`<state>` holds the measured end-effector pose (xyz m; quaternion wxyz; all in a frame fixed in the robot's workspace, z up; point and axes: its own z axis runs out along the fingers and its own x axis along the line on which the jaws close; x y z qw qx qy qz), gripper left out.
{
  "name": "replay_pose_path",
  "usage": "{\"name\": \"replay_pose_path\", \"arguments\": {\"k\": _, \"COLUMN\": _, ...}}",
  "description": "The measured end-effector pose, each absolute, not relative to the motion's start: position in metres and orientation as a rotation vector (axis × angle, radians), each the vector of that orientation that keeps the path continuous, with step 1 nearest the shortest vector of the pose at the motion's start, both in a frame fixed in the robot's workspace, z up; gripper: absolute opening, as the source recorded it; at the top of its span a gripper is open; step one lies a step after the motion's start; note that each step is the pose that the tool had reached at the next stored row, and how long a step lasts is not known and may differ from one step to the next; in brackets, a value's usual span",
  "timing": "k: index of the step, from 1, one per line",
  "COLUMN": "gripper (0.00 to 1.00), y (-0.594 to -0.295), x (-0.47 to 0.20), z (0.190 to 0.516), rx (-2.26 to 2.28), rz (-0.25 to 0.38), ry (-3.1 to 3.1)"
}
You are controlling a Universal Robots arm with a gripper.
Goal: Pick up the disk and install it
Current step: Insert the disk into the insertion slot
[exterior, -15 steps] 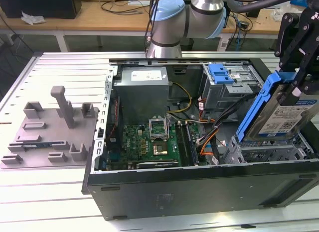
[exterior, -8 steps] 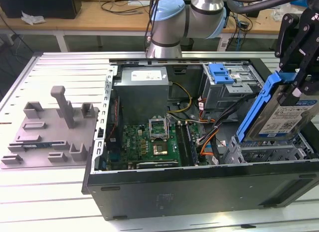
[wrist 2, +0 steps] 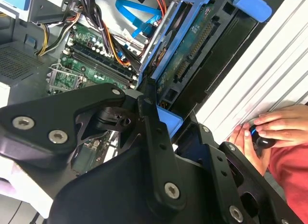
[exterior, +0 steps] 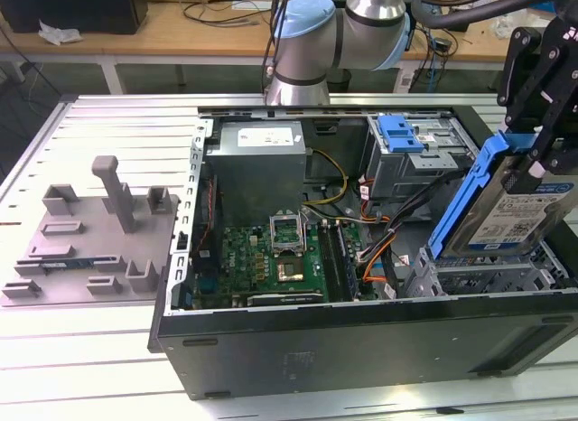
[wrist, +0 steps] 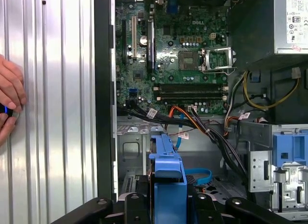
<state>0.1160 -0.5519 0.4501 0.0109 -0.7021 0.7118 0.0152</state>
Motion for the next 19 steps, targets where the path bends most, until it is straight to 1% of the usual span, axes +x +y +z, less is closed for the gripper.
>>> {"name": "replay_pose_path", "arguments": {"k": 19, "gripper": 0.36, "y": -0.552, "x": 0.116, "z": 0.4446, "rx": -2.189, "rz": 0.047, "ry": 2.223}}
